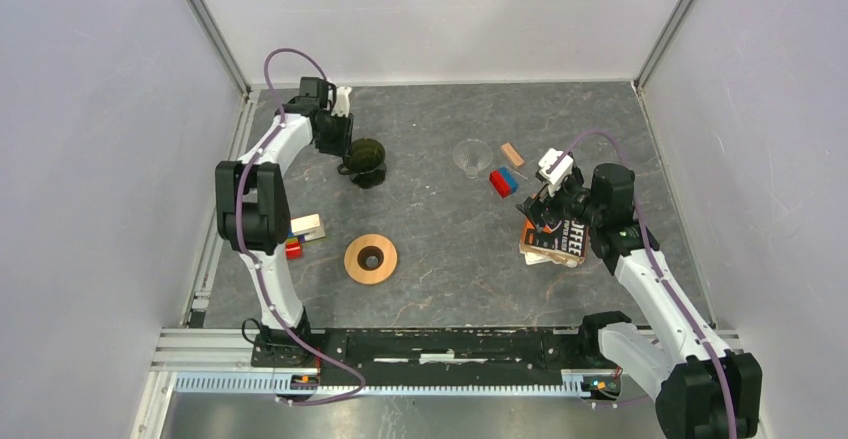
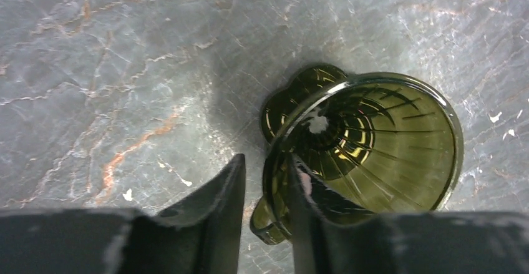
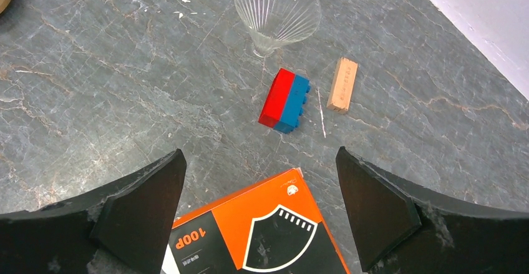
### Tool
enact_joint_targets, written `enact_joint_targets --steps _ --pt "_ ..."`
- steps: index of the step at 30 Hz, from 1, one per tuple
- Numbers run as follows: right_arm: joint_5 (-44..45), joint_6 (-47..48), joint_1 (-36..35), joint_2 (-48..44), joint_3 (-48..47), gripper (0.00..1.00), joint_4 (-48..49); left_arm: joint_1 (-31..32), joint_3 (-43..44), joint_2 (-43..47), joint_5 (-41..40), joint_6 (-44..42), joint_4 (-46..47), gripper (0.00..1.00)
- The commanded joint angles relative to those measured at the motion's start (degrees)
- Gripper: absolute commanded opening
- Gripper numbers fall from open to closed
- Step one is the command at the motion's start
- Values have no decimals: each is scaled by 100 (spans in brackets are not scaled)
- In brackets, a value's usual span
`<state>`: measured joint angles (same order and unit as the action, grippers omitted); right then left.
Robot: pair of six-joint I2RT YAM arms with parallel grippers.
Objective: Place the coffee filter in the dripper
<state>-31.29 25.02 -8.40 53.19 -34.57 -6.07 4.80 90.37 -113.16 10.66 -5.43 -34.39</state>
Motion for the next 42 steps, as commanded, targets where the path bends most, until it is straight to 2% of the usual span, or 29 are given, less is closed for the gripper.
enact_joint_targets --steps 1,6,7,13,19,24,29,31,35,41,42 --pt "-79 114 0 -25 42 98 186 288 30 149 284 29 -114 34" --pt "-49 135 23 -4 55 98 178 727 -441 519 303 -67 -111 5" --pt "-36 137 31 -11 59 98 190 856 -591 641 354 -99 -112 2" --pt "156 45 87 50 45 98 245 1859 -1476 1435 682 -276 -30 2" --pt "209 -19 119 77 -22 98 186 2507 -1795 1503 1487 33 77 2" --pt "476 275 122 44 -157 98 -295 2924 -1964 1470 1242 381 507 2" --pt "1395 736 125 183 -390 98 -1182 2984 -2076 1576 825 657 679 3" --pt "1536 1035 120 243 -532 98 -1578 2983 -2088 1618 740 644 679 8" --pt "1577 1463 108 212 -697 98 -2017 2988 -2107 1738 721 627 706 25" --pt "1101 1353 -201 560 -982 98 -1736 2966 -1840 1983 737 357 529 58" --pt "1104 1317 -366 741 -1088 98 -1629 2964 -1795 2039 720 303 495 69"
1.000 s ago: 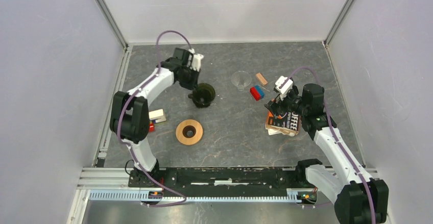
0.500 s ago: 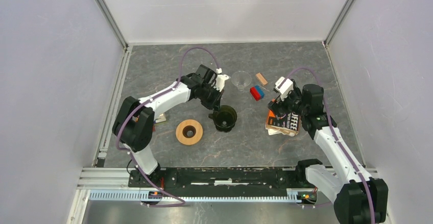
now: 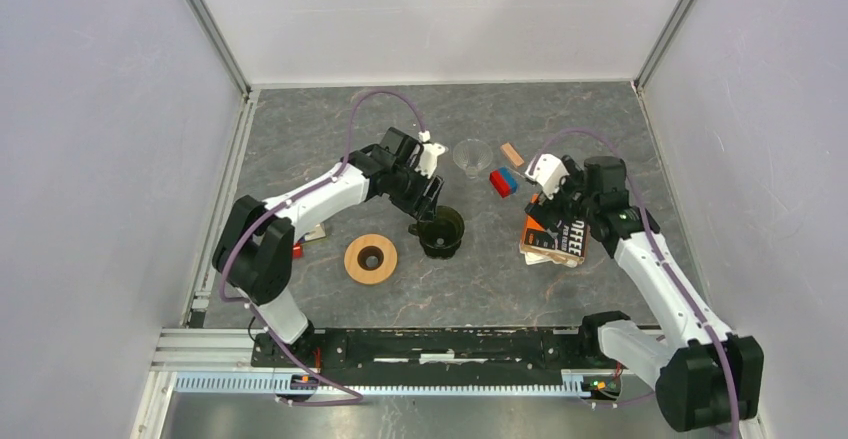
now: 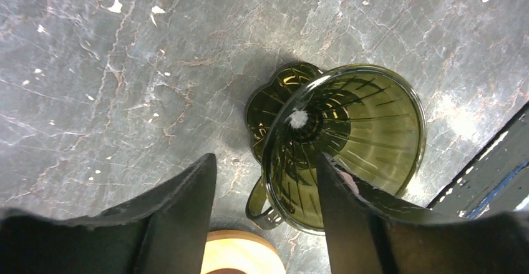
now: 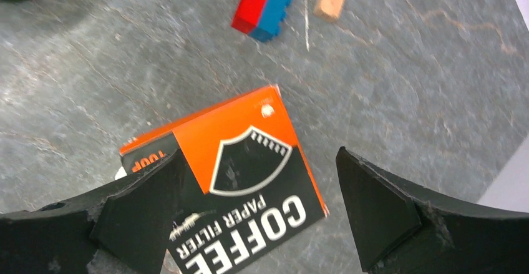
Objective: Place the coffee filter in the dripper
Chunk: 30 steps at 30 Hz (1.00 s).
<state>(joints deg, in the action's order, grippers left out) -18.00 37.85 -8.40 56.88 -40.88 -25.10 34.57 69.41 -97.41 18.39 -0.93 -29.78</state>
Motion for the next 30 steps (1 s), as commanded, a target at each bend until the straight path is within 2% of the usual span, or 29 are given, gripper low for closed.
enact_joint_targets --steps 1,4,8,12,15,18,23,30 --pt "-127 -38 -518 563 -587 97 413 -31 341 549 -64 -193 4 73" --pt "196 -99 -1031 1051 -940 94 711 -193 394 871 -108 -315 -73 81" --pt "218 -409 -1266 1569 -1411 89 805 -600 368 1208 -117 -601 -559 82" --pt "51 -431 -1295 1492 -1285 88 809 -1176 112 1439 179 -1777 -1652 81" --pt "110 -354 -1296 1224 -964 89 839 -1550 -292 1608 -25 -2631 -2321 81" --pt "220 -315 -1296 948 -620 90 920 -1594 -877 1670 -501 -2911 -2245 81" --pt "317 -309 -1299 692 -182 91 1128 -1547 -1404 1582 -603 -2674 -1768 78" --pt "282 -348 -1292 763 -52 91 1161 -1148 -1950 1503 -1172 -2369 -850 78"
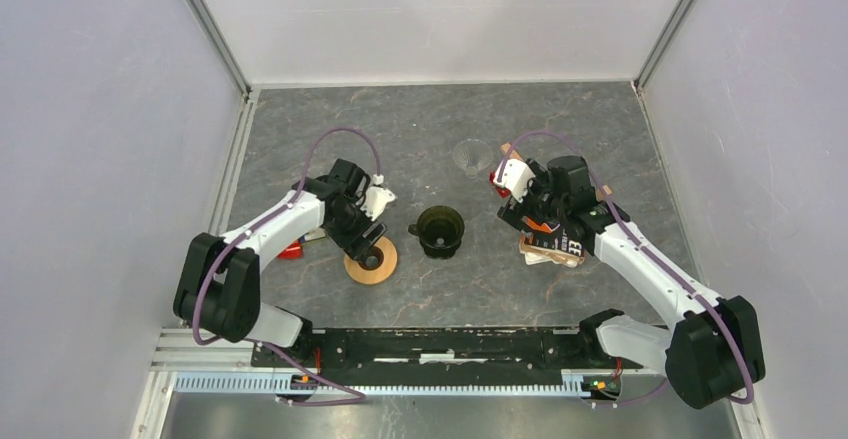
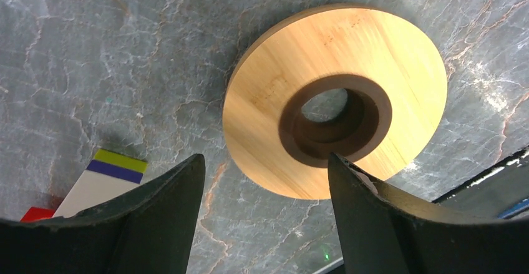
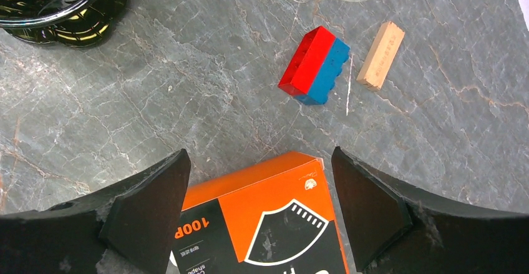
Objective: Place the coffee filter in the dripper
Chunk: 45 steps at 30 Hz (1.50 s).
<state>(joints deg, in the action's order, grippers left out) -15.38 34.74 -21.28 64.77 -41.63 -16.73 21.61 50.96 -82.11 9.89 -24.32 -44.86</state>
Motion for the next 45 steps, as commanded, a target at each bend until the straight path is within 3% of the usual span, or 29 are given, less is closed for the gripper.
enact_joint_targets --steps 1,15,23,27,33,45 --pt "17 -44 -5 -12 26 91 337 175 -104 -77 -331 6 723 77" --pt "132 -55 1 -74 223 93 489 336 -376 -269 -179 260 1147 54" --pt "202 -59 0 -158 249 93 526 336 50 -9 -82 317 664 25" --pt "246 -62 1 -226 319 94 594 336 601 368 -49 136 21 3" --pt "409 -74 10 -370 392 94 693 344 1806 431 322 495 -672 2" --pt "332 -254 386 -672 489 95 803 1383 4280 -1586 82 1550 -1241 2"
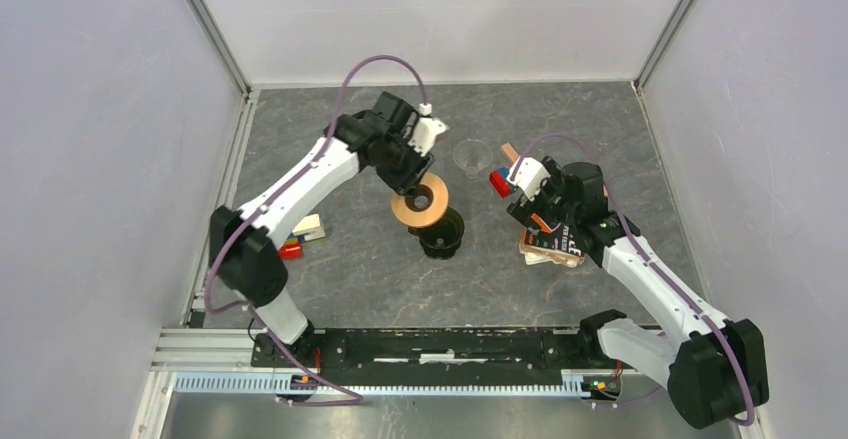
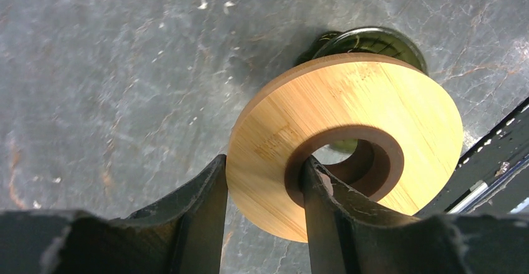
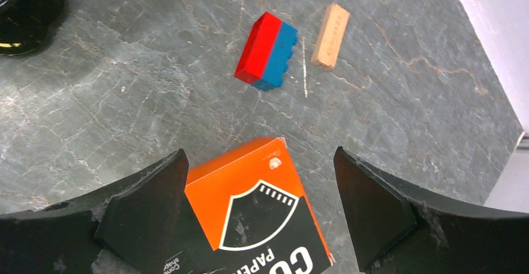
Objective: Place the coffee filter in the dripper
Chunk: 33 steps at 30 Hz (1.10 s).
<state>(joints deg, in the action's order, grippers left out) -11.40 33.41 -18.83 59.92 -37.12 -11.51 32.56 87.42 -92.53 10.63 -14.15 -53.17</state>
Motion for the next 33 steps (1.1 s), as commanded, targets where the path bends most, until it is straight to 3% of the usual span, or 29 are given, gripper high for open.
enact_joint_targets --steps 1,14,27,33 --pt "-87 -129 170 -210 46 95 272 361 761 -710 -26 560 -465 2" --pt "-317 -107 324 -243 124 95 263 939 1066 -1498 -193 592 -532 4" --pt "-473 -97 337 -239 144 95 202 1051 1068 -1737 -564 511 -366 7" --pt "-521 -78 338 -204 144 95 165 1069 1020 -1784 -545 493 -316 14"
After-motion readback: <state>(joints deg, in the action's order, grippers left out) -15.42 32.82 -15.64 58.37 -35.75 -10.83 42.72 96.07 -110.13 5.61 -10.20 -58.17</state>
